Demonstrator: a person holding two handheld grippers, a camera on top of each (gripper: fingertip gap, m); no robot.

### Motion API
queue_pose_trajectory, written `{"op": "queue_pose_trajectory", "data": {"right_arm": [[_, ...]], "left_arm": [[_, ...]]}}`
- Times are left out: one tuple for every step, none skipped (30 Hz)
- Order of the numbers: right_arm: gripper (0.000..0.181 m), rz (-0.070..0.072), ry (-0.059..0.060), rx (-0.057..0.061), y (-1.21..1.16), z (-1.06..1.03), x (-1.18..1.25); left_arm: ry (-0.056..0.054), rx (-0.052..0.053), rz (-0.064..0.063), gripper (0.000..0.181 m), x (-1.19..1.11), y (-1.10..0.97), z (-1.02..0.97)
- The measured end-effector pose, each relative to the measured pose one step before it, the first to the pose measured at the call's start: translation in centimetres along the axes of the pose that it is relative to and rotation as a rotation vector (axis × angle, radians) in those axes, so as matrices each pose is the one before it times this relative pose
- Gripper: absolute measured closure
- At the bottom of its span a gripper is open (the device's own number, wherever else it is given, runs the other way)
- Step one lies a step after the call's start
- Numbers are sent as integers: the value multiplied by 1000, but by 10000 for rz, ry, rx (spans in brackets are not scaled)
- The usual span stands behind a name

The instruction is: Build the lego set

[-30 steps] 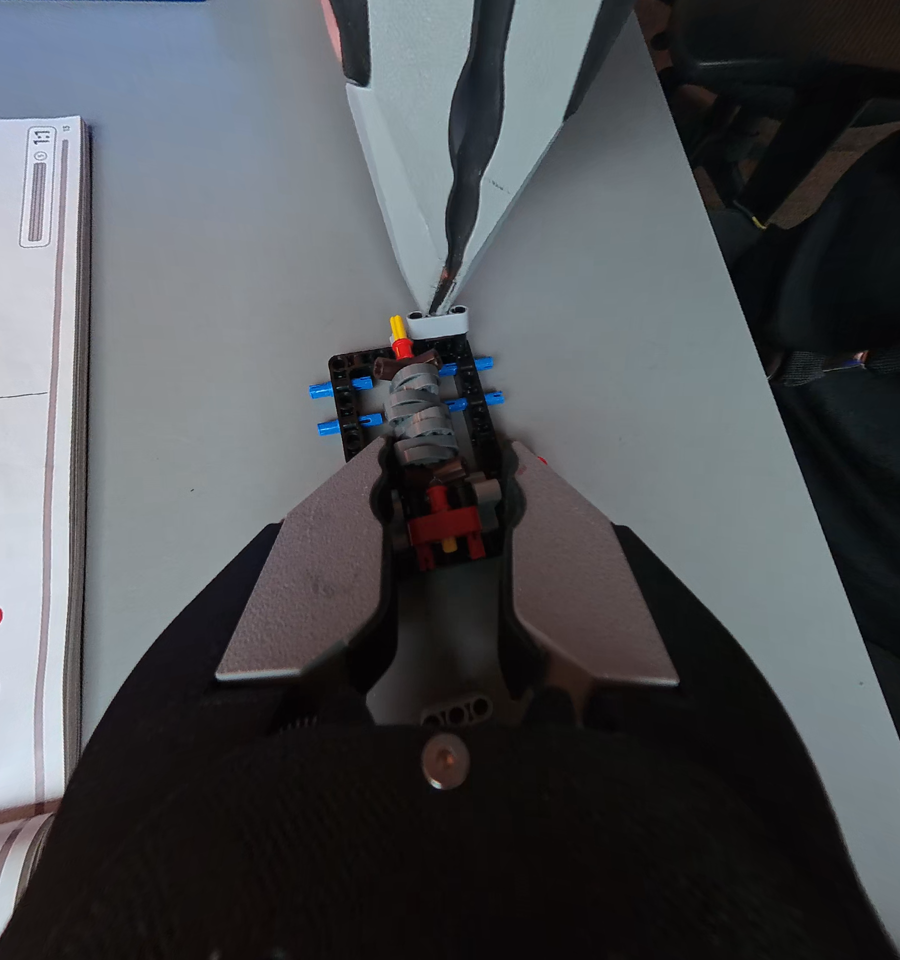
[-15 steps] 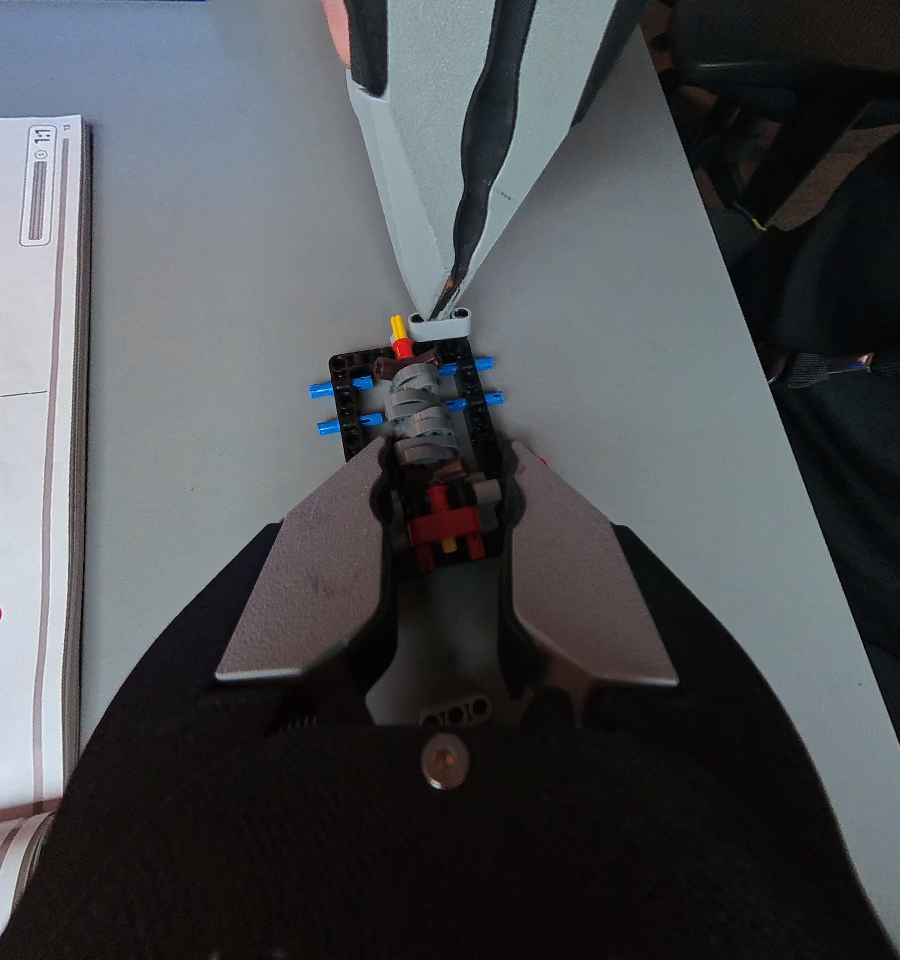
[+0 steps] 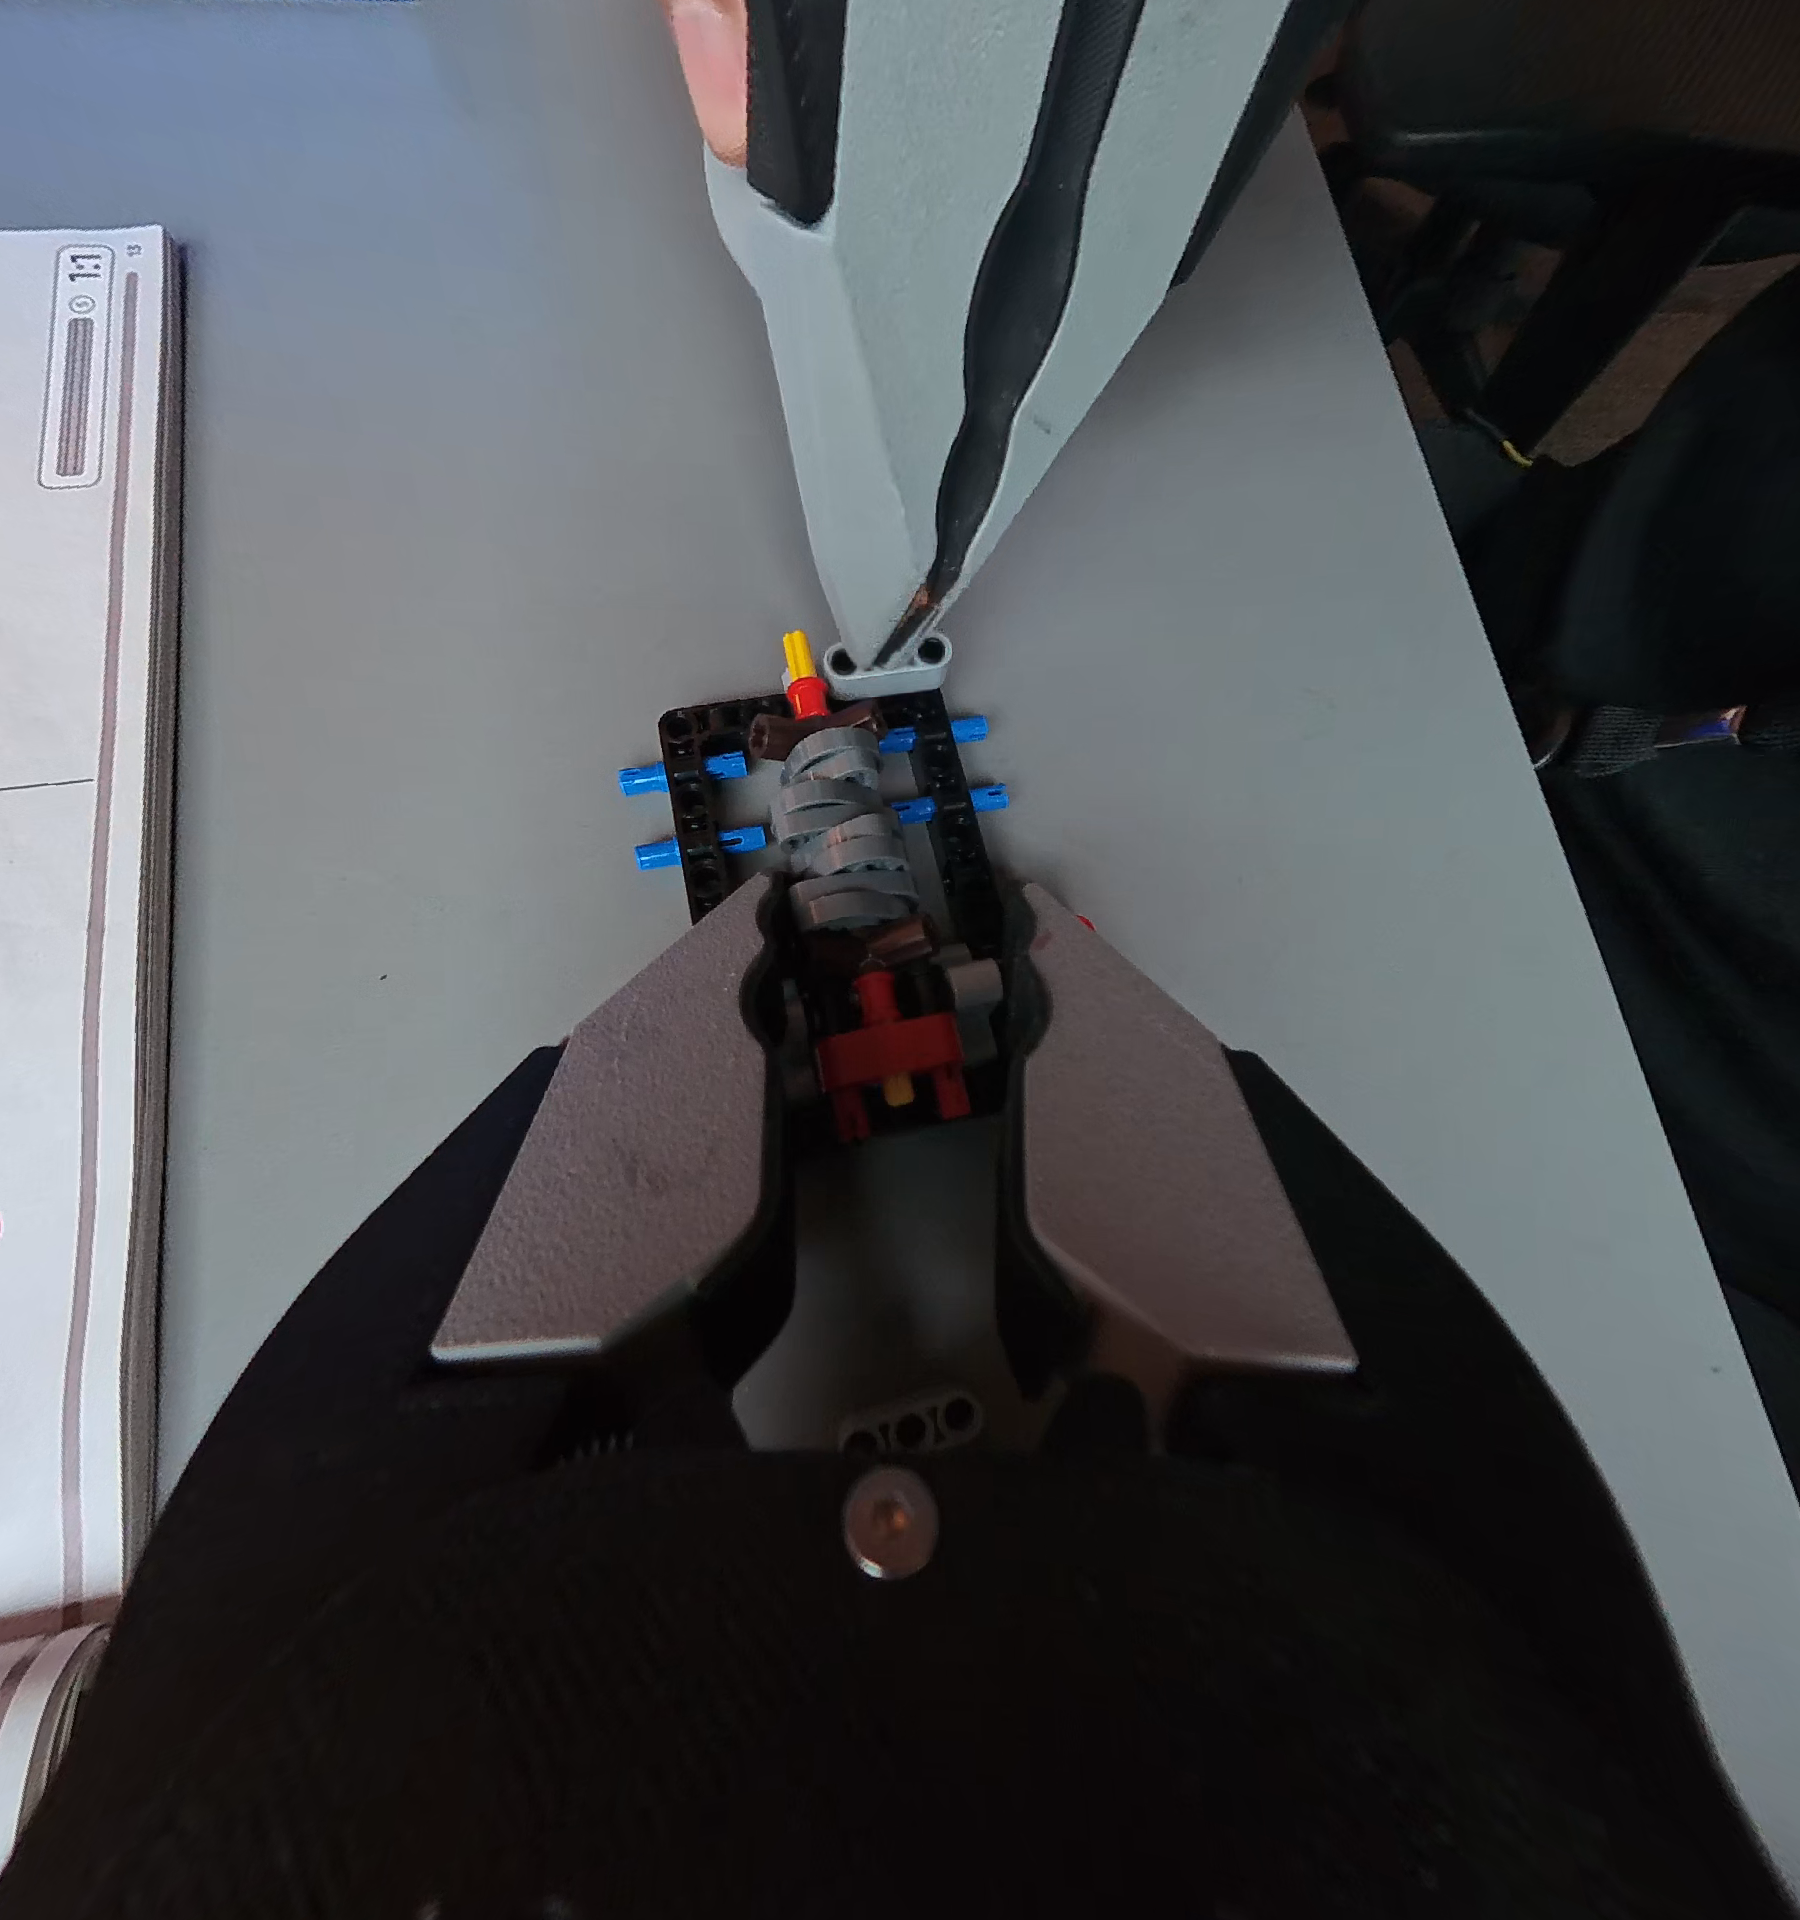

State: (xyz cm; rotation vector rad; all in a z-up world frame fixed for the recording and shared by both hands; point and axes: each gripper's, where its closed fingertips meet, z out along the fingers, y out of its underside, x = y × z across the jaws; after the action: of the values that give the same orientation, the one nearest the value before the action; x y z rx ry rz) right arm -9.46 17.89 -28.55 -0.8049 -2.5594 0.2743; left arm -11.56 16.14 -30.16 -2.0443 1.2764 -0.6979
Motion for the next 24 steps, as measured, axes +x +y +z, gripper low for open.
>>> {"op": "queue_pose_trajectory", "data": {"right_arm": [[181,19,-16,-2,-73,20,36],[181,7,-32,42,-119,41,-16],[181,-38,-27,18,-56,151,-91],[181,-37,31,37,-78,210,-63],[181,36,15,47,-24,62,-8],[181,130,-4,100,12,-2,10],[181,178,-2,190,-7,9,-6],[181,168,9,217,8,-1,-7],[181,122,45,196,31,-16,4],[181,108,73,183,22,-13,11],[181,122,86,184,35,-42,13],[181,149,83,207,40,-81,18],[181,192,63,237,46,-101,20],[181,214,61,228,63,-123,11],[181,175,73,196,79,-152,0],[181,146,67,157,106,-170,-12],[181,146,55,127,123,-148,-4],[181,113,51,112,82,-74,-4],[181,38,57,65,30,-12,13],[181,-53,47,-5,11,22,12],[181,-95,17,-50,-5,29,11],[181,-88,-8,-62,-8,36,6],[181,-110,-20,-58,-14,38,5],[181,-106,-26,-41,2,24,6]], "left_arm": [[0,1,-7,143,-8,1,-4],[-3,3,-9,143,-7,-8,4],[2,3,-3,143,17,-6,7],[73,64,-52,143,130,-146,60],[-3,-4,-46,143,-1,-20,21],[15,3,-18,143,-3,4,1],[26,3,-30,143,4,-10,-2],[27,9,-31,143,-5,-14,11],[0,5,-6,143,2,-14,26],[-16,0,0,143,12,-16,25],[-1,-1,20,144,24,-5,14],[-11,-2,-4,144,-9,-3,6],[11,2,-17,144,4,-4,-1],[14,3,-13,144,5,2,6],[1,-1,0,144,1,1,0],[-2,0,2,144,0,-6,7],[4,0,-6,144,6,5,-7],[10,-1,-23,144,-10,-8,1],[19,-4,-38,144,-2,-9,17],[35,0,-45,144,-6,-5,2],[19,3,-19,144,5,-4,-6],[1,0,0,144,1,0,0],[-5,-1,5,144,-7,-5,7],[1,0,-2,144,2,0,0]]}}
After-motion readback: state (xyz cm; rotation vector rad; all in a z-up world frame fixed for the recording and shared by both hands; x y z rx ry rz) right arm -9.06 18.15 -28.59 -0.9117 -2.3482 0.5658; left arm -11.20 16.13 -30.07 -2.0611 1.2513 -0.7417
